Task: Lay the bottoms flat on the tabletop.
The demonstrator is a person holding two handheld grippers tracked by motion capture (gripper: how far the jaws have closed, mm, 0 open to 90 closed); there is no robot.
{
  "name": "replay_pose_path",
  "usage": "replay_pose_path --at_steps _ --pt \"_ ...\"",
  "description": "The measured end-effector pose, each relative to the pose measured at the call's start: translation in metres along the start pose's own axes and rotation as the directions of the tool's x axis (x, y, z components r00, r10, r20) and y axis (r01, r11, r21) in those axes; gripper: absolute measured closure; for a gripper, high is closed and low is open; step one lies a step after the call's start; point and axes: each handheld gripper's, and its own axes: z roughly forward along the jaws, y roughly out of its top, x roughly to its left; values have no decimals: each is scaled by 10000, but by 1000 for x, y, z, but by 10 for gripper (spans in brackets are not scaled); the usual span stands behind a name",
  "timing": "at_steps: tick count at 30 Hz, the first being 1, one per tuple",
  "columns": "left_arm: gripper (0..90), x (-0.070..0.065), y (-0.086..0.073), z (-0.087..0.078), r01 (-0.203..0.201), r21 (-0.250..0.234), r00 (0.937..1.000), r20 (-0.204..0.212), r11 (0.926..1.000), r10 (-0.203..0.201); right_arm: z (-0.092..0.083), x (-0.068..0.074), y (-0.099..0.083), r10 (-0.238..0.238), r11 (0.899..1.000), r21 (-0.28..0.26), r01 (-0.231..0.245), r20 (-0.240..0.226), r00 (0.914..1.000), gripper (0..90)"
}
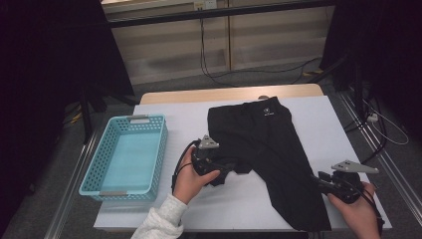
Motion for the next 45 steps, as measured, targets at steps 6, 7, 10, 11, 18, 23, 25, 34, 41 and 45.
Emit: replay_pose_path --at_steps 6,7,10,11,18,23,25,34,41,45 --pt "193 7 -2 -11 247 48 9989 -400 9997 -245 18 -1 6 101 9999 111 -104 329 9994 655" --pt "191 9 -2 -13 243 82 9984 -504 9997 -239 19 1 7 43 9999 113 -45 255 9997 709" --pt "181 13 -2 -15 477 112 9974 -538 9988 -471 21 3 6 -109 9999 76 109 -70 9999 897" --pt "181 14 -2 -15 469 176 9975 -530 9987 -459 20 2 6 -51 10000 51 52 -123 9999 900" --pt "180 18 -8 -16 525 387 9964 -685 9979 -497 13 -7 2 1 10000 92 -2 21 10000 900" --pt "210 23 -16 -12 589 877 9954 -810 9944 -518 8 -7 3 -384 9991 -148 388 241 9990 834" --pt "240 24 -20 -7 688 1042 9955 -723 9922 -614 6 -5 4 -538 9983 -210 547 391 9978 700" --pt "690 21 -25 -1 999 1546 9950 -143 9829 -989 -1 12 14 -839 9939 -716 840 39 9965 409" --pt "837 16 -21 -6 1300 1501 9899 360 9801 -1368 -1 17 14 -741 9943 -766 742 45 9972 296" --pt "848 5 -13 -11 1102 1205 9902 723 9866 -1194 -2 22 15 -771 9927 -937 765 -32 9970 262"
